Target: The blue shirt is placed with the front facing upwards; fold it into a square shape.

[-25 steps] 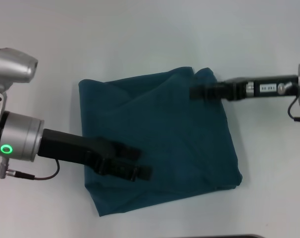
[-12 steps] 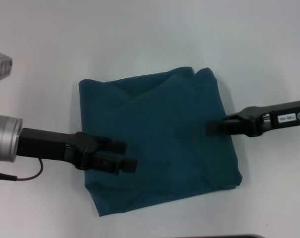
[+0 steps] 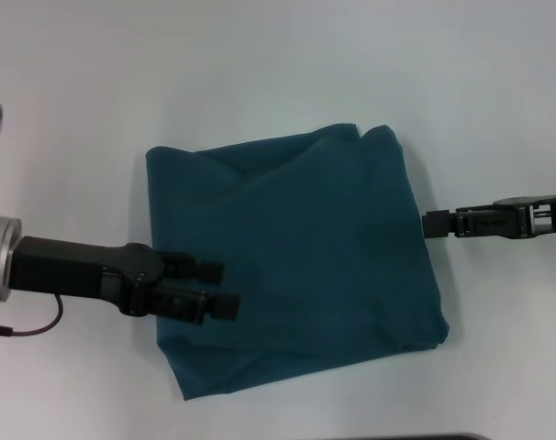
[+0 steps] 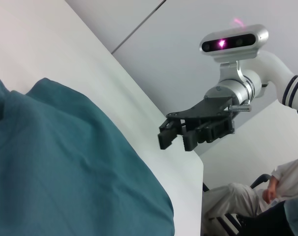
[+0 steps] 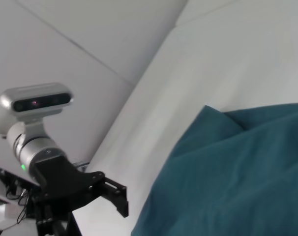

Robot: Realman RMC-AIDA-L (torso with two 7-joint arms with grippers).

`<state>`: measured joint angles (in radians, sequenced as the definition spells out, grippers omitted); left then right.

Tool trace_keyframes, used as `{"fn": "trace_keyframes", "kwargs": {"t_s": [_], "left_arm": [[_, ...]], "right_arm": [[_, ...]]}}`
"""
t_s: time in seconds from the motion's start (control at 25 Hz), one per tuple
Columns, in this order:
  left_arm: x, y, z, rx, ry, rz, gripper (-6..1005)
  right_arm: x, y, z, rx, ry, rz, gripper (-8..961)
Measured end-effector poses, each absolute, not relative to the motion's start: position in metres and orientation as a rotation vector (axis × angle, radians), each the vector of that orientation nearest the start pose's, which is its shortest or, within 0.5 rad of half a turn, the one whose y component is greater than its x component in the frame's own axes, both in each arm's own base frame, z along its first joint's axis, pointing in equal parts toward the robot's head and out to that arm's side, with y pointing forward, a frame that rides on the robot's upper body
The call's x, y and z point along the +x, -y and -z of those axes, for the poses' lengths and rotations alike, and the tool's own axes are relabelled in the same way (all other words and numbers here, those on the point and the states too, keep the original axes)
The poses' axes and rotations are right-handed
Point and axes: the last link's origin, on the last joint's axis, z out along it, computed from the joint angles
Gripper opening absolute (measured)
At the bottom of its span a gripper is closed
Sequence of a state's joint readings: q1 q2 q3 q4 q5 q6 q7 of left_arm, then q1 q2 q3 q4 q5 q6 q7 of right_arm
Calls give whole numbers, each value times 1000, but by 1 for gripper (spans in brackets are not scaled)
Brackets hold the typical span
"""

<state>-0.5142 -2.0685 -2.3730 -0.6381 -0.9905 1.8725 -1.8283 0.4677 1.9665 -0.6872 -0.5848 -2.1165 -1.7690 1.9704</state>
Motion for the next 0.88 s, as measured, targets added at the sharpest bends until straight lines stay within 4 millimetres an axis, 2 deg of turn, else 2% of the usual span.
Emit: {"fn": "trace_keyframes", "kwargs": {"t_s": [0.24, 0.4, 0.88], "left_arm": [[-259, -271, 12, -3030, 1352, 633, 933], [-263, -270, 10, -3023, 1365, 621, 932], [-274, -260, 9, -2988, 1404, 614, 931]], "right_arm": [[313, -274, -26, -2625, -1709, -581, 428], [314, -269, -25, -2634, -1726, -585, 583], [294, -281, -10, -2703, -1675, -604, 569]]}}
